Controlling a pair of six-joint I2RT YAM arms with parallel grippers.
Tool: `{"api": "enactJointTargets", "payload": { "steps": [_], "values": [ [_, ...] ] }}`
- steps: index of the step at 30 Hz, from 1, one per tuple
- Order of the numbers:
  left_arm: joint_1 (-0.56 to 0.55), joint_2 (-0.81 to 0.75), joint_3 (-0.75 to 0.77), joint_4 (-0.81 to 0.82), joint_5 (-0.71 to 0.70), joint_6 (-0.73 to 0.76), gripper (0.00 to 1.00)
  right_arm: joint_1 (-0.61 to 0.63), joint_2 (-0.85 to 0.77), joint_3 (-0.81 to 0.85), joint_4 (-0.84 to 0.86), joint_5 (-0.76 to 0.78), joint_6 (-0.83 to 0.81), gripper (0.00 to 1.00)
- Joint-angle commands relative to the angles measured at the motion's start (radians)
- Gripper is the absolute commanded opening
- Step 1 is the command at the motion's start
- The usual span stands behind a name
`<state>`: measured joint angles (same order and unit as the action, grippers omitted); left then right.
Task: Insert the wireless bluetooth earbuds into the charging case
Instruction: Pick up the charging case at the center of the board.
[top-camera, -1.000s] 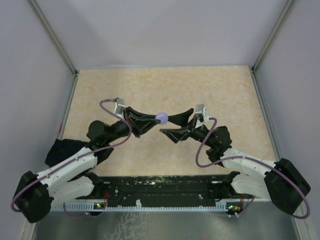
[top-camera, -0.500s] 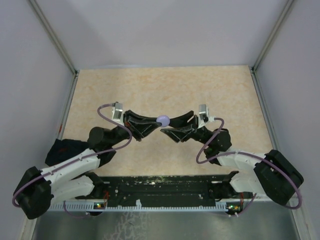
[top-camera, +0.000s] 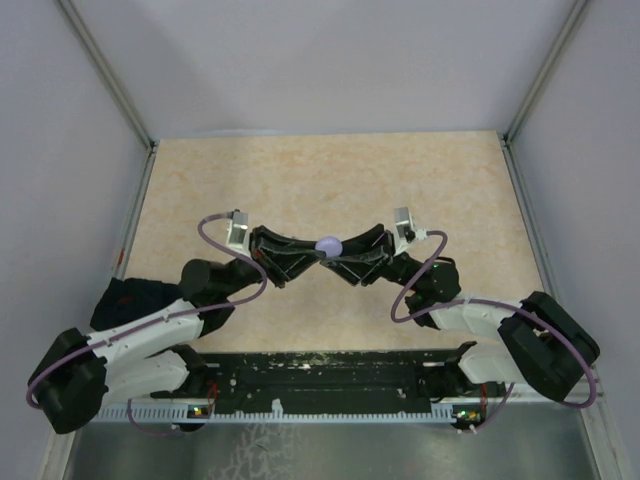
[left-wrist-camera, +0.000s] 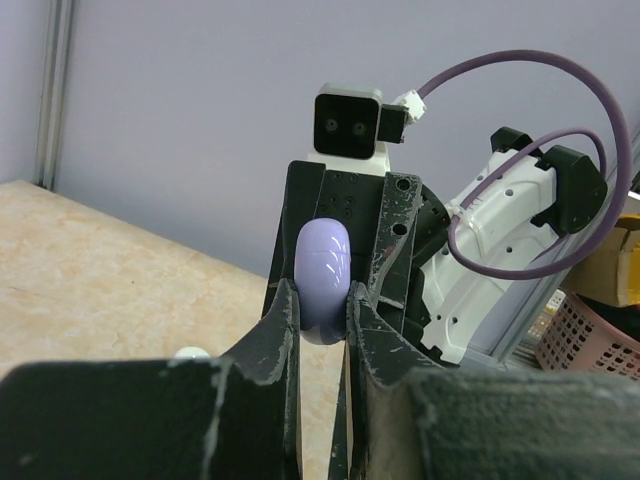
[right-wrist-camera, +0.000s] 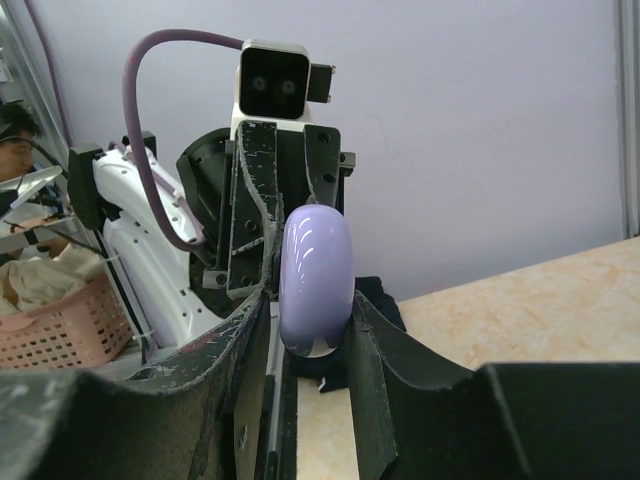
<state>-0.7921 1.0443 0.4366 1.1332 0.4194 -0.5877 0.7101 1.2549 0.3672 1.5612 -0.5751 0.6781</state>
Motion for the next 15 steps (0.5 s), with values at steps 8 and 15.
{"api": "enactJointTargets", "payload": {
  "steps": [8, 15],
  "values": [
    [-0.007, -0.014, -0.033, 0.066, -0.005, 0.019, 0.02, -0.009, -0.025, 0.007, 0.163, -0.009, 0.020, 0.22],
    [-0.006, -0.043, -0.032, -0.031, 0.006, 0.067, 0.32, -0.030, -0.035, -0.002, 0.136, -0.057, 0.013, 0.00]
  ]
}}
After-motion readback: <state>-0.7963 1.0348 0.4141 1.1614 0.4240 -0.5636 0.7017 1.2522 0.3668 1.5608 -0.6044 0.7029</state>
